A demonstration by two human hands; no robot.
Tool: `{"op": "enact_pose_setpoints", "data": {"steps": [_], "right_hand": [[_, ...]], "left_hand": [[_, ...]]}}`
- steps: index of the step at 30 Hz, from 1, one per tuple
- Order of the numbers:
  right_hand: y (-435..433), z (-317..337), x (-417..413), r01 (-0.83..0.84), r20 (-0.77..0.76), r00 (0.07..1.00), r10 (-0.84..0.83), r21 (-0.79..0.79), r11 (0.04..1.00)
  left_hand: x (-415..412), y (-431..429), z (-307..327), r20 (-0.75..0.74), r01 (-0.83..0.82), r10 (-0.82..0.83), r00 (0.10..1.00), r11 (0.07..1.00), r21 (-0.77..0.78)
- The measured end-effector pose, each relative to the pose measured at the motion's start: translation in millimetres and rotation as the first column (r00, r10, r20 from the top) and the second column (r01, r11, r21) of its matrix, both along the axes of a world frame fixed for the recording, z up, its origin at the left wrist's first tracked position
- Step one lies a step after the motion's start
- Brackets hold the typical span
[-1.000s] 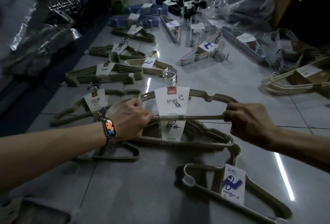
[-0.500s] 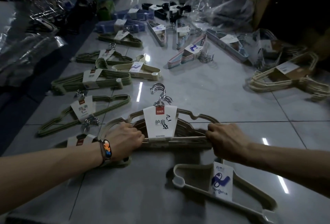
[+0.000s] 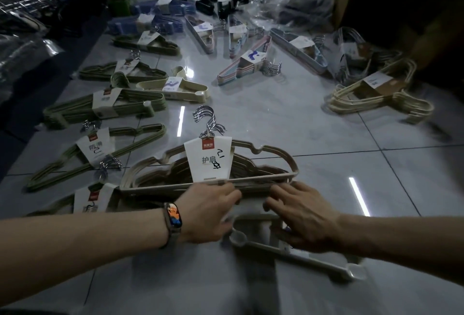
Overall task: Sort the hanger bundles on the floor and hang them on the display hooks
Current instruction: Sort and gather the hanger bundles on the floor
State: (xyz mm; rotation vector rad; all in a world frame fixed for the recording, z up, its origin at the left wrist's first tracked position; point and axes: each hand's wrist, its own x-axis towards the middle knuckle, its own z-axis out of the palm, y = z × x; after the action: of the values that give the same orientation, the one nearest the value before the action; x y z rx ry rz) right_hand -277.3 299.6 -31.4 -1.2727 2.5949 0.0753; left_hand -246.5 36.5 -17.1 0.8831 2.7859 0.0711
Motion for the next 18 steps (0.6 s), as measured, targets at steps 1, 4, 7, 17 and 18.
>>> {"op": "enact_pose_setpoints", "data": {"steps": [1, 4, 7, 17, 18], "right_hand": [[4.9, -4.7, 7.5, 0.021, 0.036, 0.999, -0.023, 0.072, 0.997], [23.6, -19.0, 22.8, 0.138, 0.094, 0.982, -0.161, 0.219, 0.966], [35.6, -25.0, 31.4, 0.232, 0.139, 0.951, -0.274, 0.263, 0.937], [37.2, -46.2, 33.3, 0.383, 0.334, 0.821, -0.462, 0.277, 0.881], [40.3, -45.0, 34.8, 0.398, 0.345, 0.815, -0.465, 0.249, 0.883]], "left_hand": [[2.9, 10.1, -6.1, 0.068, 0.012, -0.010, 0.998, 0.999, -0.029], [2.8, 33.3, -25.0, 0.183, 0.030, -0.015, 0.983, 0.996, -0.081], [-1.2, 52.7, -40.3, 0.245, 0.046, -0.013, 0.969, 0.990, -0.130], [-9.0, 82.1, -54.3, 0.305, 0.063, -0.003, 0.952, 0.980, -0.188], [-8.8, 83.8, -51.2, 0.300, 0.072, -0.015, 0.954, 0.981, -0.182]]}}
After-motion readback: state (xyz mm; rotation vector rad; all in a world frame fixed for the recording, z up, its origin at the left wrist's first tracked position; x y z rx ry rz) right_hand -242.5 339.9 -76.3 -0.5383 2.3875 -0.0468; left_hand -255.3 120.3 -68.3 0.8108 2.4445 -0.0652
